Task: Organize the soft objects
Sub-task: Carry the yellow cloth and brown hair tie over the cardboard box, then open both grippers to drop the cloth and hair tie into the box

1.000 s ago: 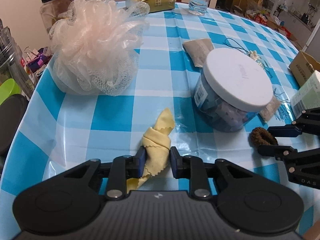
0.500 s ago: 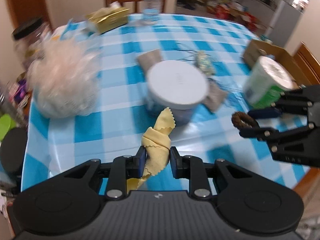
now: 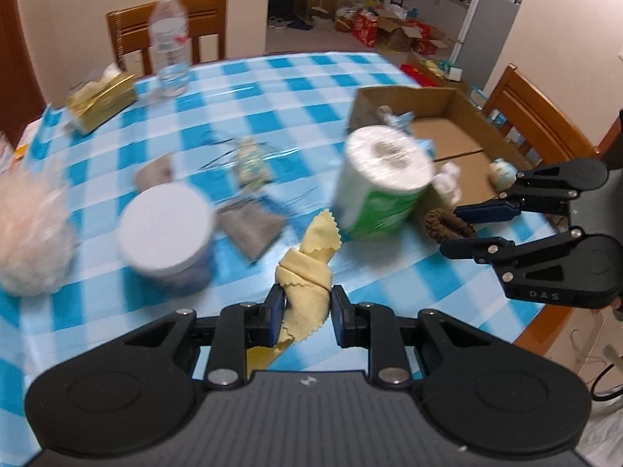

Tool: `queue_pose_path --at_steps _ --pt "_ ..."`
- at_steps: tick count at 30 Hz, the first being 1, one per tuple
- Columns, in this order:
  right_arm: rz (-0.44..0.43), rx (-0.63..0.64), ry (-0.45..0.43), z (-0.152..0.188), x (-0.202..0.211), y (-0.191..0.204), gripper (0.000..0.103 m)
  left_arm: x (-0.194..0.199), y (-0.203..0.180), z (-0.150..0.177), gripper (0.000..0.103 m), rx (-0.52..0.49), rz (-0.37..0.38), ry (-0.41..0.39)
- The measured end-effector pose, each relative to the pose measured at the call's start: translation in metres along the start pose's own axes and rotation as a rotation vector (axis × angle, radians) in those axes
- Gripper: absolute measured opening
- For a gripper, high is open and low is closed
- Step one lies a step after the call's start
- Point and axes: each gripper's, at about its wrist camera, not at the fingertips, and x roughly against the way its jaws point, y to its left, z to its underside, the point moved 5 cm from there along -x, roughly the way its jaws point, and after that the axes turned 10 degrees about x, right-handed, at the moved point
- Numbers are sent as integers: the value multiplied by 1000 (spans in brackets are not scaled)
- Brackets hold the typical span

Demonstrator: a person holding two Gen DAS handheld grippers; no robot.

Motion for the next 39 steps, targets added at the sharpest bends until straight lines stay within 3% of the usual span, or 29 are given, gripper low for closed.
queue_pose_path --at_steps 9,15,21,26,37,39 --pt "109 -25 -11 49 24 -90 37 -17 -93 -25 24 -45 57 -36" --pt "126 -21 -13 66 15 -129 37 -32 -142 -43 24 -75 73 -59" --pt "111 -42 -1 83 4 -146 58 -48 -175 -59 24 -78 74 -79" --pt "96 -79 -13 94 7 -148 83 -64 -195 -72 24 -97 78 -79" --pt "136 -187 -17 123 26 -161 87 -114 -248 -98 24 -190 137 -61" --pt "151 -195 -9 129 28 -162 87 -123 -261 -101 30 -209 148 -57"
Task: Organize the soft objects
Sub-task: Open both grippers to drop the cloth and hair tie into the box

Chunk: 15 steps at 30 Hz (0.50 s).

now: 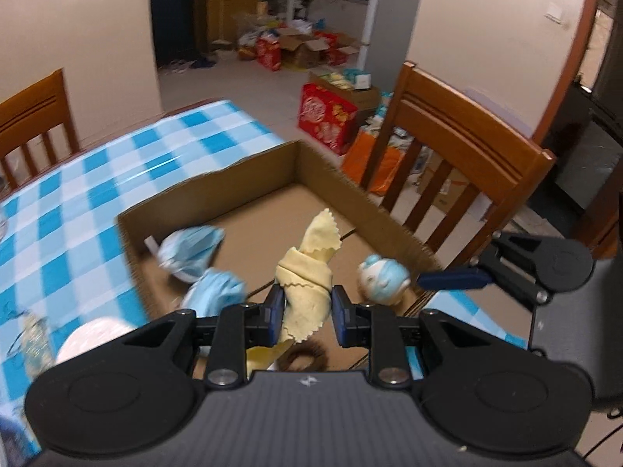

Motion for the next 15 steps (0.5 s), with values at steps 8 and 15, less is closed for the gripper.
queue_pose_path --at_steps 8,15 --pt "25 -38 21 13 1 -5 92 -5 -30 -1 92 -71 11 -87" --pt "23 -43 20 9 2 3 96 9 -19 8 94 -61 -38 -107"
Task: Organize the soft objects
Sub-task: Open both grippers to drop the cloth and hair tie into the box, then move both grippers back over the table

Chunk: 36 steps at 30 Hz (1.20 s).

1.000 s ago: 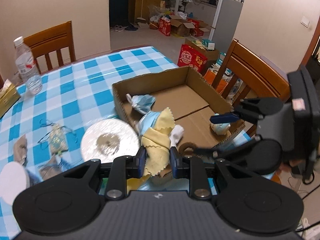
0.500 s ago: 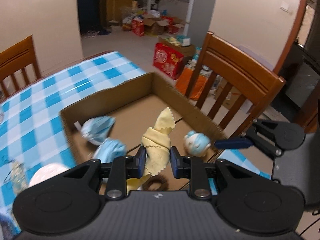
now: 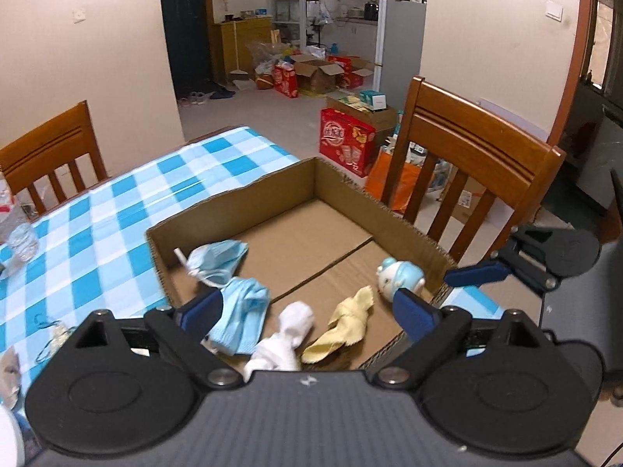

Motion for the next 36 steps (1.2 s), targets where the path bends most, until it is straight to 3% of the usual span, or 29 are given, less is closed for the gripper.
queue_pose_path --at_steps 22,36 --pt "-53 17 -18 -39 3 74 99 59 69 52 98 139 -65 38" --pt "-125 115 -16 -90 -12 171 101 111 173 105 98 262 -187 47"
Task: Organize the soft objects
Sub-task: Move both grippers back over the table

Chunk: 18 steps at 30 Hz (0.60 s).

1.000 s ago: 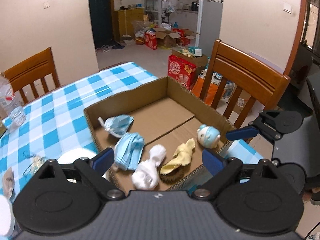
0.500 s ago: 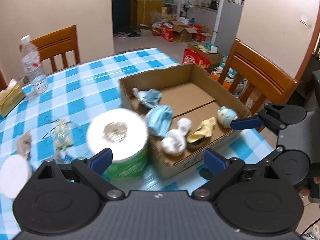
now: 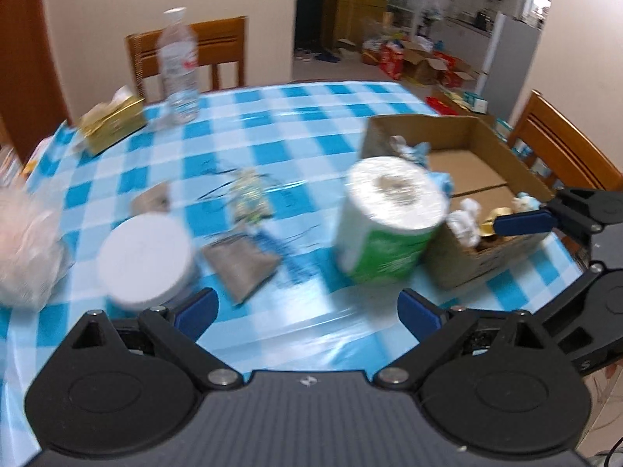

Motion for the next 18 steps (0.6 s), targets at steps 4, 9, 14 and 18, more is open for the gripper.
queue_pose_path --at_steps 4,9,14,18 --pt "-7 25 12 -16 -12 23 101 5 38 6 98 47 -28 -2" --pt "-8 27 15 -36 -24 46 101 9 81 11 98 80 -71 17" --pt "-10 20 25 -58 -38 70 101 14 119 14 98 97 -88 20" --pt "-5 9 43 -72 -51 86 101 16 149 14 98 108 -115 9"
